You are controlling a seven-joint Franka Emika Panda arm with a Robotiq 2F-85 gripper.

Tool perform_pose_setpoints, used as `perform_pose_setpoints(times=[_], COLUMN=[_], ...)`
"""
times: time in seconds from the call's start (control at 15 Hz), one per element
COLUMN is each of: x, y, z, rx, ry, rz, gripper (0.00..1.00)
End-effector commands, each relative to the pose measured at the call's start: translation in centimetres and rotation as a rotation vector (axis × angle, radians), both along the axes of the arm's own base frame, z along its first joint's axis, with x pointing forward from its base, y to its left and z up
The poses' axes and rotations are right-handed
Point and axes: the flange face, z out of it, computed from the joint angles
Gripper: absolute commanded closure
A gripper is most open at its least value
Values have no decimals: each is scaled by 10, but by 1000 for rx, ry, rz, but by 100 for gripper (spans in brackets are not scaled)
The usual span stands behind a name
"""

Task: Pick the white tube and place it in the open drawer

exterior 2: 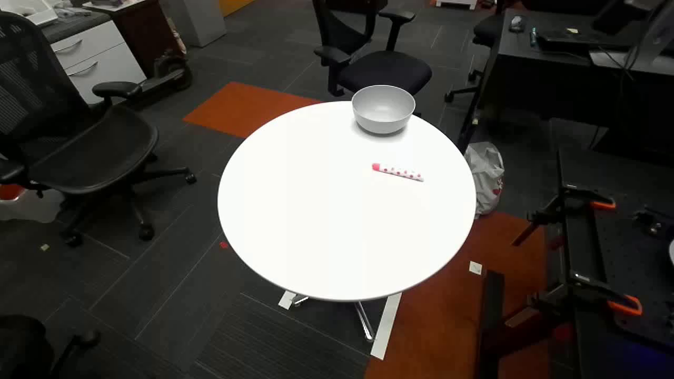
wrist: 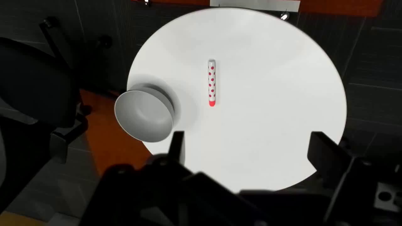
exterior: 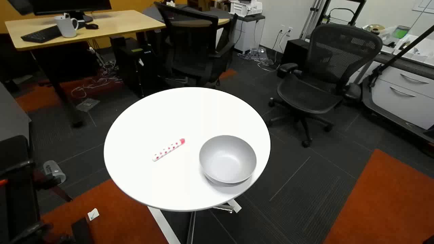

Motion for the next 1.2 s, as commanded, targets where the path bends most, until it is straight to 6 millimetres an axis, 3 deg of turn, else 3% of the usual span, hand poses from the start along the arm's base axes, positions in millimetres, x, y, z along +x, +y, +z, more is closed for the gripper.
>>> perform_pose_setpoints(times=[0.0, 0.33, 0.53, 0.8, 1.13], x=[0, 0, 9, 28, 57], y=[0, 0, -4, -23, -59], z=[1, 1, -9, -41, -98], rx=[0, 0, 10, 50, 118], ry=[1, 1, 6, -9, -21], rz=[0, 0, 29, 43, 27], gripper=[0, 0, 0, 0, 0])
